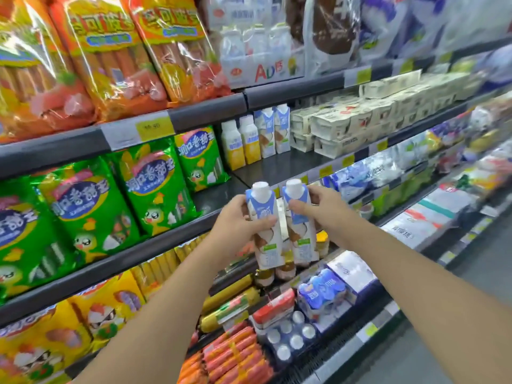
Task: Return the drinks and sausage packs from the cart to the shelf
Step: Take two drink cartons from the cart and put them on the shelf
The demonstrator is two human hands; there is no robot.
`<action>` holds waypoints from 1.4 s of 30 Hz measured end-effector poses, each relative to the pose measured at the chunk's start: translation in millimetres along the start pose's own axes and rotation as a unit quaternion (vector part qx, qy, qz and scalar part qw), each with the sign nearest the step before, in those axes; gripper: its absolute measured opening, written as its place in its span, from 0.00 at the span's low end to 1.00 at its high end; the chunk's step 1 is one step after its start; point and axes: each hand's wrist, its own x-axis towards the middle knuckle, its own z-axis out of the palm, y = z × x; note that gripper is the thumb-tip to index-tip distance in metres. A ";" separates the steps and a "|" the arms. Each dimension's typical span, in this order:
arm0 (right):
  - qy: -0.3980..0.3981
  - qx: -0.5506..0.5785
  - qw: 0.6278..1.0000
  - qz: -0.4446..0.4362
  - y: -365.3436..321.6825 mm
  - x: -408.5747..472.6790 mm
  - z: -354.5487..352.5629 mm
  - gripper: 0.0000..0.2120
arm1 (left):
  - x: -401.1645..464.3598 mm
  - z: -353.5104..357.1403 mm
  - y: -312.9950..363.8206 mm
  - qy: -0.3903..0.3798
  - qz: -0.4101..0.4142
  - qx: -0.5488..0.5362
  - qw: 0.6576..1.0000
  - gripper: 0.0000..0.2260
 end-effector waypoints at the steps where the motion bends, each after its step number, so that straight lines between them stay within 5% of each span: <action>1: 0.004 0.000 1.000 -0.004 -6.9 11.4 -5.2 0.11 | 14.4 0.2 7.0 -0.001 0.007 -0.004 1.000 0.20; 14: -0.020 0.011 0.999 -0.046 -55.3 138.0 -46.9 0.12 | 133.2 -10.1 59.2 0.067 0.030 -0.018 0.997 0.18; 28: -0.127 0.026 0.989 -0.070 -41.5 264.4 -83.7 0.17 | 129.4 15.9 51.7 0.256 -0.032 0.016 0.966 0.21; 34: -0.090 -0.082 0.983 -0.136 -32.6 285.0 -95.4 0.19 | 120.7 30.8 54.5 0.311 -0.019 0.013 0.950 0.21; 38: -0.030 -0.328 0.909 -0.255 -35.3 288.6 -92.1 0.29 | 120.9 38.4 57.5 0.326 -0.018 0.016 0.945 0.21; 42: -0.002 -0.370 0.891 -0.264 -37.7 290.1 -94.1 0.24 | 121.1 37.9 57.3 0.330 -0.027 0.022 0.943 0.21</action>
